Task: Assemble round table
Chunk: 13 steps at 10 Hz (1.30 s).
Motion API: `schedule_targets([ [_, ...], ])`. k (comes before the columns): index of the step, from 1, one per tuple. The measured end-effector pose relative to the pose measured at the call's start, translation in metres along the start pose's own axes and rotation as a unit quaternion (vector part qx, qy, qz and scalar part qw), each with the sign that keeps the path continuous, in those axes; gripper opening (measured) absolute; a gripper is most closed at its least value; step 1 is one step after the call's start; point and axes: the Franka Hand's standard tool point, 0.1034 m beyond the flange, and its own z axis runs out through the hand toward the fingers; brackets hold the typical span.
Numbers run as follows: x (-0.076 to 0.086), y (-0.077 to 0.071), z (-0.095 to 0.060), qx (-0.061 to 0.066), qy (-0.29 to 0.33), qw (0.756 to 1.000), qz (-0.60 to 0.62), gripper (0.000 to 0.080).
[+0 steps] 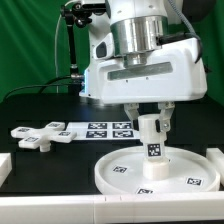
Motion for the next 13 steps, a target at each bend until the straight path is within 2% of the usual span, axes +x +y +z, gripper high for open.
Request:
schedule_targets([
  [2, 0.001, 0.002, 0.0, 0.005, -0.005, 0.997, 0.073, 0.0409],
  [4, -0.002, 0.003, 0.0, 0.011, -0.017, 0.981, 0.191, 0.0409],
  [7, -0.01, -0.001, 0.001, 0.019, -0.027, 0.93, 0.366, 0.0409],
  [9, -0.01, -0.002, 0.001, 0.018, -0.032, 0.909, 0.416, 0.0409],
  [10, -0.01, -0.002, 0.002, 0.018, -0.034, 0.907, 0.42, 0.0409],
  [12, -0.01, -0.002, 0.001, 0.018, -0.033, 0.923, 0.382, 0.041],
  [13, -0.011, -0.006, 0.0, 0.018, -0.035, 0.941, 0.337, 0.0571],
])
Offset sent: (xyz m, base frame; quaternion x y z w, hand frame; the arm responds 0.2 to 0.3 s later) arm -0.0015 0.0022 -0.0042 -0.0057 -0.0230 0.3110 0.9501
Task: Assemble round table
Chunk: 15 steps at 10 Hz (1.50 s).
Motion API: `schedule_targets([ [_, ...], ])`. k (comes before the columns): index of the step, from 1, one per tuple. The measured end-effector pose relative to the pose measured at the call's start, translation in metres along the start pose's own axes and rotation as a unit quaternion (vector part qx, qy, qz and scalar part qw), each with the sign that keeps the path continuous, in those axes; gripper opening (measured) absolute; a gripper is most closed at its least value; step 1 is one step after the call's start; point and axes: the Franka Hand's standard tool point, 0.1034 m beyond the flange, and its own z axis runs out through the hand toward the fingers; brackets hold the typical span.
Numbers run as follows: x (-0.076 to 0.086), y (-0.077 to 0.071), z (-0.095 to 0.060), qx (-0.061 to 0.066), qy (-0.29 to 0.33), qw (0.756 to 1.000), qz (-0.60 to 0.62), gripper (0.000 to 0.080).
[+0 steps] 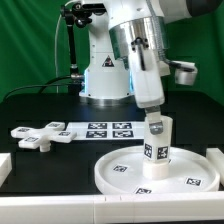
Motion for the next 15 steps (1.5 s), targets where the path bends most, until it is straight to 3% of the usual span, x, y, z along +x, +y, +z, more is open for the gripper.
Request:
schedule_targets([
  [1, -0.001, -0.002, -0.001, 0.002, 0.0, 0.999, -0.049, 0.0633],
  [2, 0.0, -0.003, -0.001, 0.002, 0.0, 0.995, -0.104, 0.0645],
  [6, 0.0, -0.003, -0.001, 0.002, 0.001, 0.969, -0.247, 0.0649],
  [7, -0.001, -0.002, 0.0, -0.004, -0.002, 0.955, -0.295, 0.0649],
  [8, -0.002, -0.002, 0.0, -0.017, -0.006, 0.929, -0.369, 0.0649],
  [9, -0.002, -0.005, 0.0, -0.019, -0.005, 0.901, -0.433, 0.0649],
  [11, -0.011, -0.01, 0.003, -0.035, -0.016, 0.843, -0.536, 0.0649],
  [15, -0.008, -0.011, 0.004, -0.036, -0.02, 0.777, -0.628, 0.0649],
])
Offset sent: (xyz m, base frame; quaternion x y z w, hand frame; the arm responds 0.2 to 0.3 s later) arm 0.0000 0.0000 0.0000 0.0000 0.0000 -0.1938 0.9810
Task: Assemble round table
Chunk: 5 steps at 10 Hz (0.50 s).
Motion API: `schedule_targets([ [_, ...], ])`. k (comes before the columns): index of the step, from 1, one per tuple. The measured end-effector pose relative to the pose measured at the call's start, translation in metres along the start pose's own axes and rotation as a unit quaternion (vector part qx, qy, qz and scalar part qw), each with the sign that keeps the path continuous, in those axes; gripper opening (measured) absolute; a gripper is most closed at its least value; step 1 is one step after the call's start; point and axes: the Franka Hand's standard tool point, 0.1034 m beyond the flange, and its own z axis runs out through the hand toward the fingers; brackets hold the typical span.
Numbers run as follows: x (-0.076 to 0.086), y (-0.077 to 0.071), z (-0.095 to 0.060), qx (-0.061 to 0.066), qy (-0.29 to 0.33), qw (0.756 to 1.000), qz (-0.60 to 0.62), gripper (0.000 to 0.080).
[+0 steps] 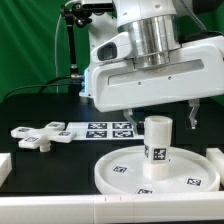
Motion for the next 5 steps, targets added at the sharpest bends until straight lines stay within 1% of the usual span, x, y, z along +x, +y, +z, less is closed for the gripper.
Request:
schedule_targets([
  [2, 0.0001, 0.0006, -0.0001, -0.002, -0.001, 0.998, -0.067, 0.0649],
  [3, 0.0013, 0.0002, -0.0009, -0.015, -0.009, 0.988, -0.151, 0.0649],
  [5, 0.0037, -0.004, -0.0028, -0.034, -0.018, 0.965, -0.26, 0.0649],
])
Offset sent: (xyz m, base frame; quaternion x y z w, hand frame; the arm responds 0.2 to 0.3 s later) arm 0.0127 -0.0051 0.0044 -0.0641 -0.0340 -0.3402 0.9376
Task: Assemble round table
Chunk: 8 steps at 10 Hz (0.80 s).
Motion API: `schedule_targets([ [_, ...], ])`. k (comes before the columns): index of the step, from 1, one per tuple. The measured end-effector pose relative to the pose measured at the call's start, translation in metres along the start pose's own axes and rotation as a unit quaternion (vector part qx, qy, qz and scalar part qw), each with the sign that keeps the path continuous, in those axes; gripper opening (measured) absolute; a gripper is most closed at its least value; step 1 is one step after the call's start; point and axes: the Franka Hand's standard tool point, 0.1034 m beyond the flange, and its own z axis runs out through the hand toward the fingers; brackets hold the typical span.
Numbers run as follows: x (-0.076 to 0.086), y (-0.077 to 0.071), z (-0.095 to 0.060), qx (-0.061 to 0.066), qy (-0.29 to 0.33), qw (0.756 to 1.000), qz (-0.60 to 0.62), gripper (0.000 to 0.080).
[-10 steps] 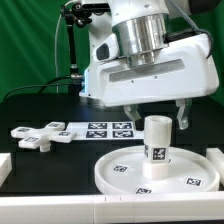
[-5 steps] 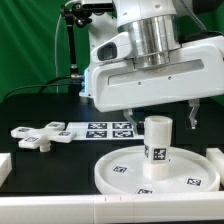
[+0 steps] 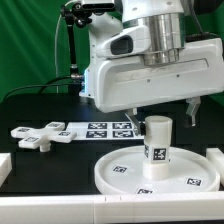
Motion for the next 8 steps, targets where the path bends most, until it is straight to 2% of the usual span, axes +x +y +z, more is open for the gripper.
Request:
schedule_targets([
  [1, 0.0, -0.0028, 0.0004, -0.008, -0.004, 0.999, -0.051, 0.0649],
  [5, -0.0019, 0.003, 0.0004, -0.009, -0.006, 0.99, -0.144, 0.0649],
  [7, -0.0021, 0.0044, 0.0002, -0.016, -0.012, 0.97, -0.24, 0.0649],
  [8, -0.0024, 0.0048, 0.0004, -0.02, -0.016, 0.952, -0.305, 0.0649],
])
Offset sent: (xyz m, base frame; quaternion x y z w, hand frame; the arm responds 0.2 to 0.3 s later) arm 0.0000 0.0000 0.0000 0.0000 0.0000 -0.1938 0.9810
